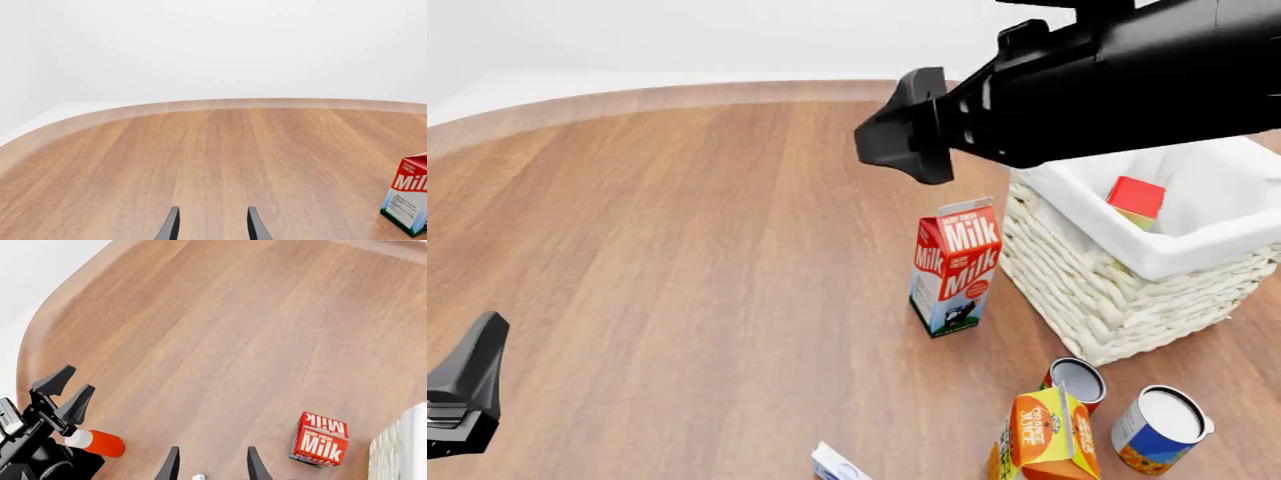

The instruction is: Pick up the cream cheese box and the butter, and put them in the basket.

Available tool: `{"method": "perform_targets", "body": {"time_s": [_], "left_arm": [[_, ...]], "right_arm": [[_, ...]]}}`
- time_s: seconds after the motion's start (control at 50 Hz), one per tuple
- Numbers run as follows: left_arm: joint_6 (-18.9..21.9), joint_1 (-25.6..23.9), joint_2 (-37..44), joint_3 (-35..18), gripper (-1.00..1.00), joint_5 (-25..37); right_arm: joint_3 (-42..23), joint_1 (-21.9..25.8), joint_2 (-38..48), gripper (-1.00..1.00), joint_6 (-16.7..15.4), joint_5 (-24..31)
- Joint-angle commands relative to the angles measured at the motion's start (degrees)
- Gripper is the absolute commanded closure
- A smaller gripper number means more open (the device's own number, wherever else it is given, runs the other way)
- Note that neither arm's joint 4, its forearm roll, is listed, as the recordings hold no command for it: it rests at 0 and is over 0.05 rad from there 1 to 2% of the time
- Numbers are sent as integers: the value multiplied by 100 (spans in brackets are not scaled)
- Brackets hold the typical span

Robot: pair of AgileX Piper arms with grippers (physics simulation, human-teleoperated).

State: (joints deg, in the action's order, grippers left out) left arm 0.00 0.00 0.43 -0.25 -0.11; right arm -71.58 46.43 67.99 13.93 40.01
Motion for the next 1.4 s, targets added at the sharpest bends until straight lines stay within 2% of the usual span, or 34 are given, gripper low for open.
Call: {"method": "perform_targets", "body": {"time_s": [0.02, 0.22, 0.44, 0.8, 1.02, 1.14, 1.16, 1.2, 1.22, 1.24, 1.4], "left_arm": [[0, 0, 0, 0, -100, 0], [0, 0, 0, 0, -100, 0], [0, 0, 0, 0, -100, 0], [0, 0, 0, 0, -100, 0], [0, 0, 0, 0, -100, 0], [0, 0, 0, 0, -100, 0], [0, 0, 0, 0, -100, 0], [0, 0, 0, 0, -100, 0], [0, 0, 0, 0, -100, 0], [0, 0, 0, 0, -100, 0], [0, 0, 0, 0, -100, 0]], "right_arm": [[-88, 370, 338, -100, -34, 91], [-7, 650, 597, -100, -19, 19], [41, 1052, 847, -100, 149, -67], [-136, 1279, 1051, -100, 124, 77], [212, 1251, 1067, -100, 277, -141], [564, 1277, 1057, -100, 477, -414], [617, 1354, 1018, -100, 627, -516], [686, 1286, 1046, -100, 502, -548], [715, 1352, 1037, -100, 645, -583], [713, 1324, 1041, -100, 583, -567], [847, 1354, 1097, -100, 677, -665]]}}
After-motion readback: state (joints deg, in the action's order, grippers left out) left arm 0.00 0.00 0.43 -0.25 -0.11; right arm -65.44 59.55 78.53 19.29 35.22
